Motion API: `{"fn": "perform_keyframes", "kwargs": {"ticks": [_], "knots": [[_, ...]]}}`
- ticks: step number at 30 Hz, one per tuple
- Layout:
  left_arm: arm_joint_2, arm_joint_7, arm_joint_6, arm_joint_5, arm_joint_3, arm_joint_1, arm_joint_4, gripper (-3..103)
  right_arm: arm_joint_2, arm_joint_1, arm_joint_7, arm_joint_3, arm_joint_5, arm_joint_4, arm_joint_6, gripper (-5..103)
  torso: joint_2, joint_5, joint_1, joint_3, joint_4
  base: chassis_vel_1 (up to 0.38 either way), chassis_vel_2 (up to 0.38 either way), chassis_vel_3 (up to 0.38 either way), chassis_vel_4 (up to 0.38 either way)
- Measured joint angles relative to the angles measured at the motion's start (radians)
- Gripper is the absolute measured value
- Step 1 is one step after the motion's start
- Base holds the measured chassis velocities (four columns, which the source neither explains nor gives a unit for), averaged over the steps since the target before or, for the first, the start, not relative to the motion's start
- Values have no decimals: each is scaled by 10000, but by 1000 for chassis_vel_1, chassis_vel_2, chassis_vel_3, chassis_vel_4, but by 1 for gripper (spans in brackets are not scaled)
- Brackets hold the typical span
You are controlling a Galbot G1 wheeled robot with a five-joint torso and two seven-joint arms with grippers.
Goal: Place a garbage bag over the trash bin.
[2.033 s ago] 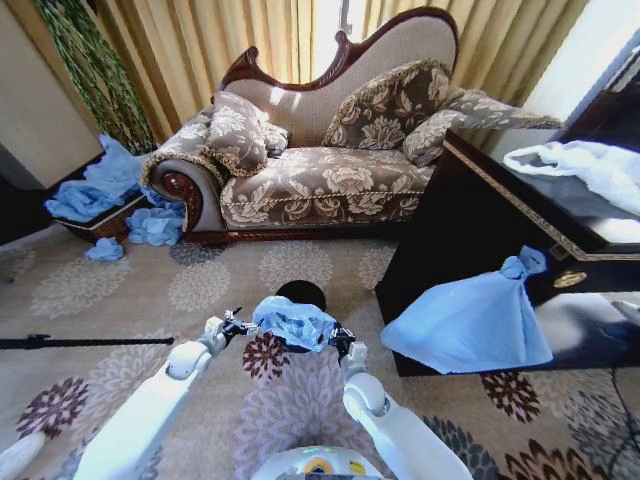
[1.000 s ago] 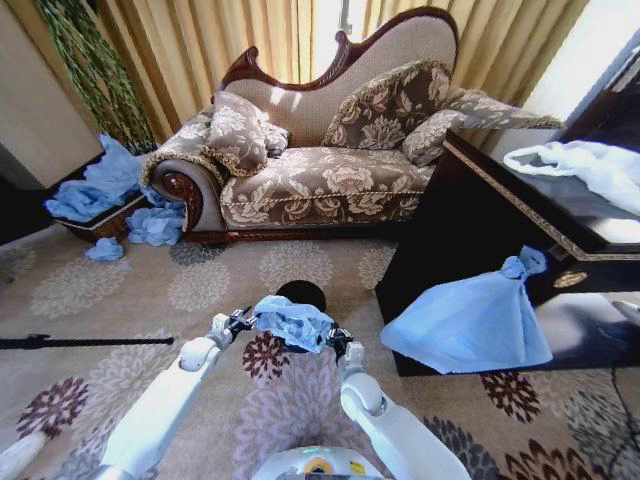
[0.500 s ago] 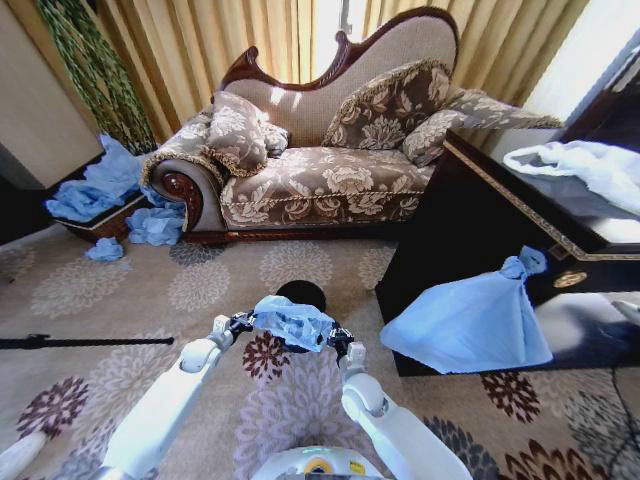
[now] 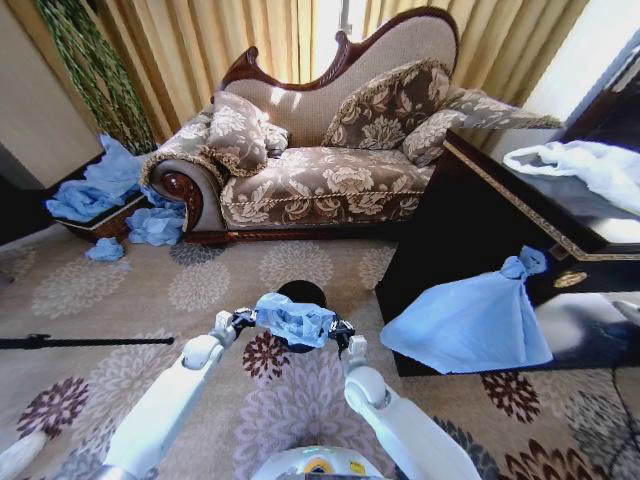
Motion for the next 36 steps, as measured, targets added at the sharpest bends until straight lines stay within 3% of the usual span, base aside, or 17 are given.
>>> {"fn": "perform_keyframes", "kwargs": {"ticks": [12,25,36], "knots": [[-153,-109,108,-172,697,-811,519,0,360,737,-463,-102,22,-1188,295,0,0,-1,0,0,1,0,0,0,0],[-751,-134,103,-240,1485,-1812,1541,0,487,913,-840,117,-109,-1851,550,0,0,0,0,-1,1,0,0,0,0],[-701,-129,98,-294,1306,-1812,1550,0,638,1168,-1034,9,-151,-2080,727,0,0,-1,0,-1,-1,0,0,0,0]]}}
